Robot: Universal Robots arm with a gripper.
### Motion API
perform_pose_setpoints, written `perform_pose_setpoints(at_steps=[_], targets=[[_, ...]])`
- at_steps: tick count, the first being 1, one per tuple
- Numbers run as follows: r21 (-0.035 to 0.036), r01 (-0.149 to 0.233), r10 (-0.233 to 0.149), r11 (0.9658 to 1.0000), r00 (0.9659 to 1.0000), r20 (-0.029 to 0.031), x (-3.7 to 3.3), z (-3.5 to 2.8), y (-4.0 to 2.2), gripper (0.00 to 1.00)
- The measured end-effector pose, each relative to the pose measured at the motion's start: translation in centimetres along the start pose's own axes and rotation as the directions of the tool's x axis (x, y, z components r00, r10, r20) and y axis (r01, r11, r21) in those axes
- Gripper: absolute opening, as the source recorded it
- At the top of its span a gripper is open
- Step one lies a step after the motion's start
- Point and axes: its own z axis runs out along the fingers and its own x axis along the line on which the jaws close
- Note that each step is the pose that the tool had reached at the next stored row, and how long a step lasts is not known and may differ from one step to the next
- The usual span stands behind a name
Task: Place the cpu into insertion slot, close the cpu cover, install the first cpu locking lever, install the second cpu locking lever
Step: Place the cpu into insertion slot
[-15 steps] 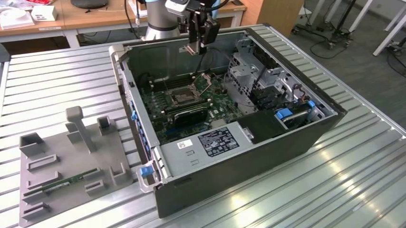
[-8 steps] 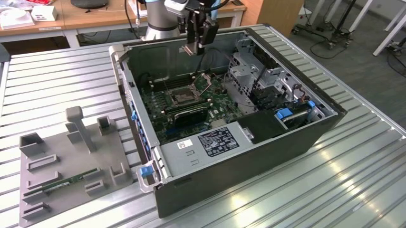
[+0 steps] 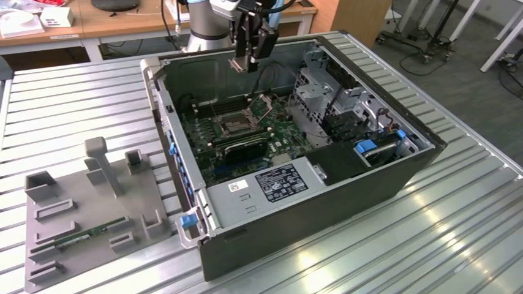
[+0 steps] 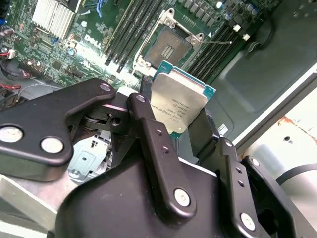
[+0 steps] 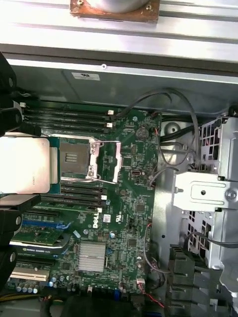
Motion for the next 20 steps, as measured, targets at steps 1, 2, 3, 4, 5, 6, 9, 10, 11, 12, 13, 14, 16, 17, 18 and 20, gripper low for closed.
perform_pose_setpoints(at_steps=[1,2,3,4,5,6,9,10,11,12,13,14,16,17,18,20], targets=[[0.0004,0.0,0.0,1.0,1.0,-0.0001,0.0,0.0,0.0,0.54],[0.0008,0.0,0.0,1.0,1.0,-0.0002,0.0,0.01,0.01,0.54],[0.0012,0.0,0.0,1.0,1.0,-0.0002,0.0,0.01,0.01,0.54],[0.0014,0.0,0.0,1.0,1.0,-0.0002,0.0,0.01,0.01,0.54],[0.0014,0.0,0.0,1.0,1.0,-0.0003,0.0,0.01,0.01,0.54],[0.0011,0.0,0.0,1.0,1.0,-0.0003,0.0,0.03,0.01,0.54],[-0.0046,-0.005,0.005,1.0,1.0,-0.0001,0.0,0.16,0.0,0.54],[-0.006,-0.009,0.009,0.9999,1.0,0.0,0.0,0.22,0.0,0.54],[-0.0076,-0.013,0.013,0.9999,0.9999,-0.0001,-0.01,0.32,0.0,0.54],[-0.0094,-0.019,0.019,0.9998,0.9998,0.0,-0.01,0.42,0.0,0.54],[-0.0116,-0.025,0.025,0.9996,0.9997,-0.0001,-0.01,0.52,0.0,0.54],[-0.0137,-0.03,0.03,0.9994,0.9995,-0.0002,-0.02,0.62,0.0,0.54],[-0.0181,-0.04,0.04,0.999,0.9992,-0.0002,-0.02,0.81,0.01,0.54],[-0.0205,-0.044,0.044,0.9988,0.999,-0.0002,-0.02,0.91,0.01,0.54],[-0.0227,-0.046,0.046,0.9987,0.9989,-0.0001,-0.03,1.03,0.01,0.54],[-0.0273,-0.049,0.049,0.9984,0.9988,-0.0001,-0.03,1.3,-0.02,0.54]])
